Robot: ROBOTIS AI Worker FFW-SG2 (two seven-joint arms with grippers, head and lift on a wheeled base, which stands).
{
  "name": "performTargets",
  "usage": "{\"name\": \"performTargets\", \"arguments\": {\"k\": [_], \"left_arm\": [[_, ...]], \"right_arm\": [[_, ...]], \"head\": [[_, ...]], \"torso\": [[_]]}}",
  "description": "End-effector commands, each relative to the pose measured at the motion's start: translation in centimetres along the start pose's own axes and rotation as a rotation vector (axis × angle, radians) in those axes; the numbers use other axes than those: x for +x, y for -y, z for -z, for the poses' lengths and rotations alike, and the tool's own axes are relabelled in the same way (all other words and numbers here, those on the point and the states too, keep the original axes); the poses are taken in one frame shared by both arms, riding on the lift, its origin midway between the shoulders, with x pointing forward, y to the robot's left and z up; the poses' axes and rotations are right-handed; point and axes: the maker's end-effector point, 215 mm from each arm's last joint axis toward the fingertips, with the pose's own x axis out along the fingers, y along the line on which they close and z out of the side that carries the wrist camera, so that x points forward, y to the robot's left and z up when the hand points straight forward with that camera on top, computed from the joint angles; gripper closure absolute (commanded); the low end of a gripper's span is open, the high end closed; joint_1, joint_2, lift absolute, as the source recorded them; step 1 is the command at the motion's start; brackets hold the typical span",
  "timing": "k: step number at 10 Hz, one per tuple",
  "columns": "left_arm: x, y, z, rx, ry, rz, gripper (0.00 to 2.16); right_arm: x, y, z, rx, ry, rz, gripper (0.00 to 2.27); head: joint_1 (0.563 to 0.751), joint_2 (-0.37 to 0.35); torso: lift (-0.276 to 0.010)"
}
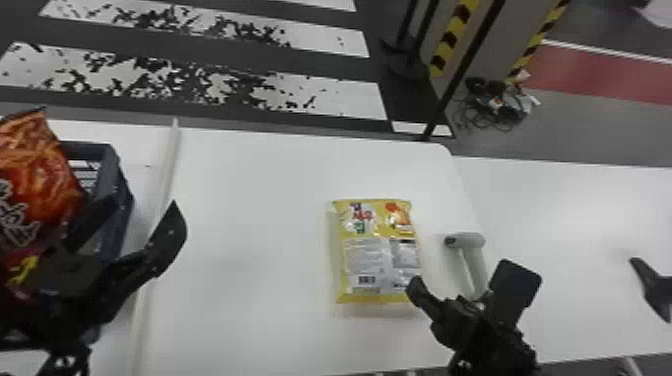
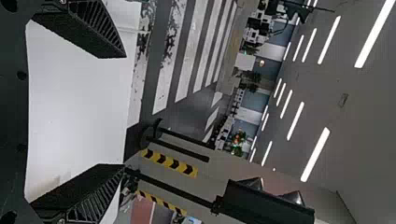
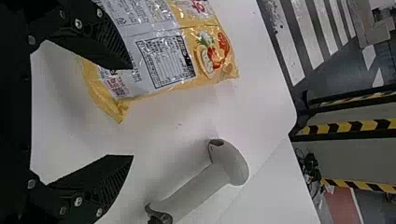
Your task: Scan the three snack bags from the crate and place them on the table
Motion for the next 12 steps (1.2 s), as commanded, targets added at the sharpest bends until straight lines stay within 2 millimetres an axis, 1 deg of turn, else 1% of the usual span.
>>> {"name": "performTargets", "arguments": {"k": [1, 2, 3, 4, 5, 7, 8, 10, 12], "left_arm": [[-0.1, 0.0, -0.1, 0.0, 0.002, 0.0, 0.03], [-0.1, 0.0, -0.2, 0.002, 0.006, 0.0, 0.03], [-0.1, 0.1, -0.4, 0.002, 0.009, 0.001, 0.03], [-0.3, 0.3, -0.6, 0.002, 0.012, 0.004, 0.03], [-0.4, 0.3, -0.7, 0.001, 0.011, -0.008, 0.03], [-0.7, 0.4, -0.7, 0.004, 0.008, -0.008, 0.03], [-0.7, 0.6, -0.6, 0.005, 0.006, -0.001, 0.03], [-0.6, 1.7, 0.1, 0.023, -0.012, 0.026, 0.03], [-0.4, 2.3, 0.4, 0.032, -0.022, 0.045, 0.03]], "right_arm": [[-0.7, 0.4, -2.0, -0.06, 0.049, 0.0, 0.06], [-1.0, 0.4, -3.1, -0.11, 0.076, -0.026, 0.06], [-1.0, 0.4, -4.0, -0.119, 0.087, -0.083, 0.06], [-0.8, 0.8, -5.0, -0.176, 0.108, -0.123, 0.06], [0.1, 2.1, -6.1, -0.228, 0.115, -0.148, 0.07], [2.2, 4.8, -7.5, -0.312, 0.129, -0.149, 0.09], [3.3, 6.2, -7.5, -0.33, 0.129, -0.146, 0.1], [6.0, 8.2, -6.5, -0.331, 0.092, -0.166, 0.11], [7.9, 10.3, -5.6, -0.354, 0.061, -0.134, 0.11]], "head": [[0.695, -0.24], [0.695, -0.245], [0.695, -0.246], [0.695, -0.244], [0.695, -0.247], [0.695, -0.282], [0.695, -0.296], [0.695, -0.349], [0.695, -0.35]], "torso": [[-0.062], [-0.062], [-0.062], [-0.062], [-0.062], [-0.062], [-0.062], [-0.062], [-0.062]]}}
